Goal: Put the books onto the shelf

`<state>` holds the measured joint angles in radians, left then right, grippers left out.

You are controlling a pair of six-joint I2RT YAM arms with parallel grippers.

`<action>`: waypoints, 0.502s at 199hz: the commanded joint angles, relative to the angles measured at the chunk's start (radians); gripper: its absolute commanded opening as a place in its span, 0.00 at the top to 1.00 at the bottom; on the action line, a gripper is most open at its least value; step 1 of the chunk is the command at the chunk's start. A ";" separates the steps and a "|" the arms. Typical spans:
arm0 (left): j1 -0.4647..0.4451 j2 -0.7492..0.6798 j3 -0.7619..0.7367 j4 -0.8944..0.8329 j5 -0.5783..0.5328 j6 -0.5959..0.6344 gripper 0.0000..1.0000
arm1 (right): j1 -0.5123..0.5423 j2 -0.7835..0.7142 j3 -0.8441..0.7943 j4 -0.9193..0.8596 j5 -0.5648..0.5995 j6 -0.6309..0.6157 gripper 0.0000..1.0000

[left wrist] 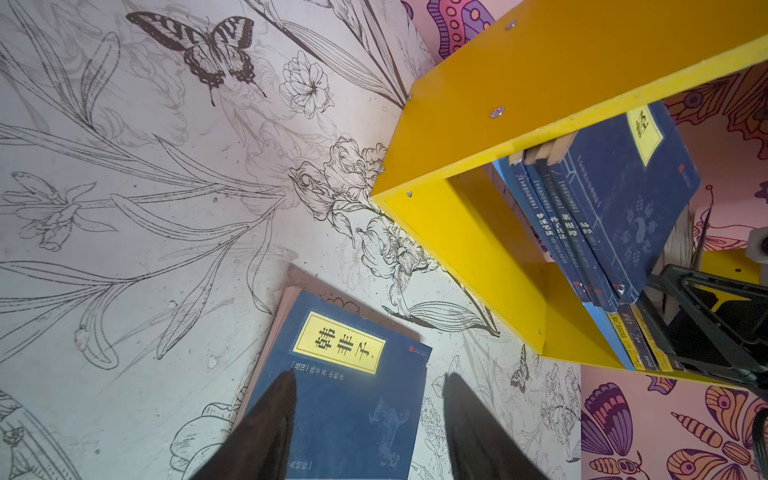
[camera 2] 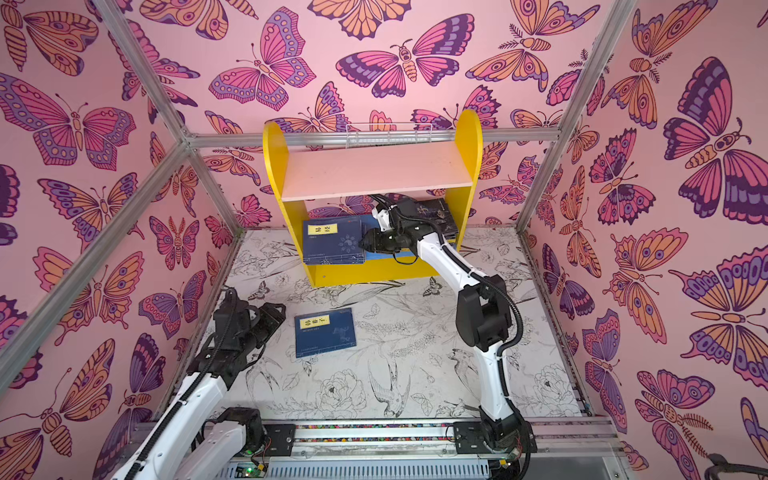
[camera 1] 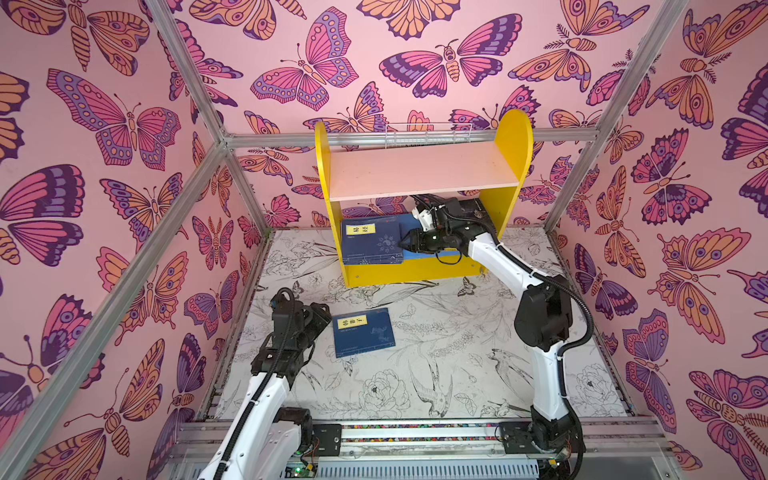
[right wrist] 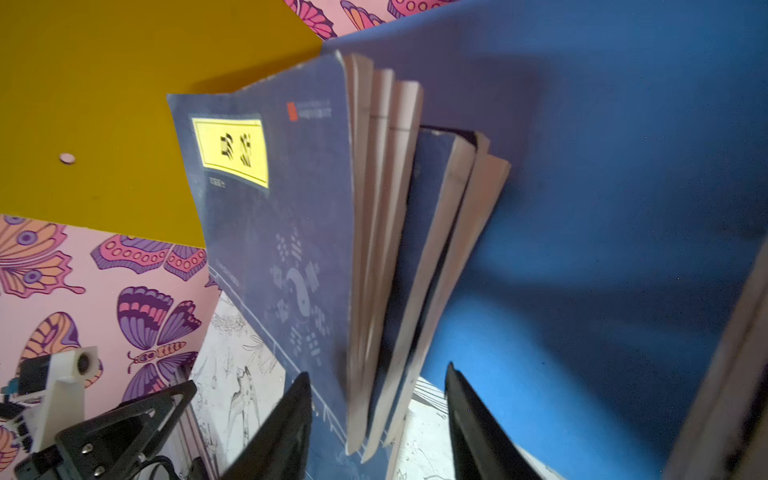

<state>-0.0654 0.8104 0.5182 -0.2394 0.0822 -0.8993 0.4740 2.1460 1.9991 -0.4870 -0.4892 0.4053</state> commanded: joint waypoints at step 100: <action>0.000 0.148 -0.017 0.017 0.087 0.076 0.40 | 0.172 -0.372 -0.506 0.082 0.115 -0.235 0.48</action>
<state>-0.0654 0.9268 0.5175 -0.2317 0.1246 -0.8604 0.6106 1.7542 1.5642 -0.3985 -0.3847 0.2470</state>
